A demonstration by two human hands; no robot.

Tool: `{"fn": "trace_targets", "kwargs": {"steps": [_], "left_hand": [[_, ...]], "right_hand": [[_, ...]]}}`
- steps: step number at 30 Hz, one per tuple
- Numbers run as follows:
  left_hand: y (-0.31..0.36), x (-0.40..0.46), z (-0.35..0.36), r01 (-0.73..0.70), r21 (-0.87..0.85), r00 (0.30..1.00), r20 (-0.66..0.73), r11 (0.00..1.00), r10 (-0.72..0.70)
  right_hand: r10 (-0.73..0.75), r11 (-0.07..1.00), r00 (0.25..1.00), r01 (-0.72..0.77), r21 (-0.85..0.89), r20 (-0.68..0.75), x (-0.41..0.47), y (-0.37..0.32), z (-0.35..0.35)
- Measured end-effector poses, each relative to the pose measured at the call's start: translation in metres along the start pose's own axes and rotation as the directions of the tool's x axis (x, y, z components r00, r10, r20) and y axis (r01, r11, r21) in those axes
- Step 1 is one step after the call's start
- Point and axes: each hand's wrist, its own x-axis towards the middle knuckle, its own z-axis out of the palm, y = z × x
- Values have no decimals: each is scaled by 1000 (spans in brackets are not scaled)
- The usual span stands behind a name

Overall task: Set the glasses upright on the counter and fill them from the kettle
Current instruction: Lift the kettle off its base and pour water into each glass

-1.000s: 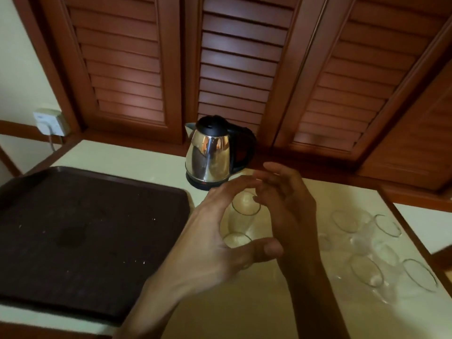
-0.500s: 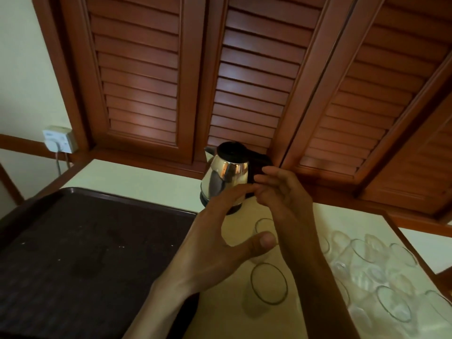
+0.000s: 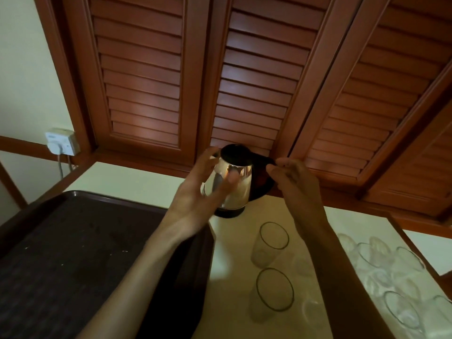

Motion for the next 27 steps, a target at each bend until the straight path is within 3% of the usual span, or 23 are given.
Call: {"fn": "trace_targets", "kwargs": {"steps": [3, 7, 10, 14, 17, 27], "left_hand": [[-15, 36, 1, 120, -36, 988, -94, 992, -123], [-45, 82, 7, 239, -44, 961, -135, 970, -243], [-61, 110, 15, 327, -103, 926, -162, 939, -340], [-80, 130, 34, 389, -166, 900, -142, 906, -413], [-95, 129, 46, 361, -213, 885, -228, 908, -405], [-110, 140, 56, 288, -284, 868, -327, 915, -374]], "right_hand": [[76, 993, 997, -77, -85, -23, 32, 13, 2], [59, 977, 997, -69, -201, -52, 72, 37, 14], [142, 969, 990, -142, -202, -14, 96, 53, 22], [411, 912, 912, -411, 1, -16, 116, 64, 27], [537, 834, 844, -528, 158, -14, 131, 81, 23], [557, 788, 830, -515, 337, -34, 137, 94, 32]]}}
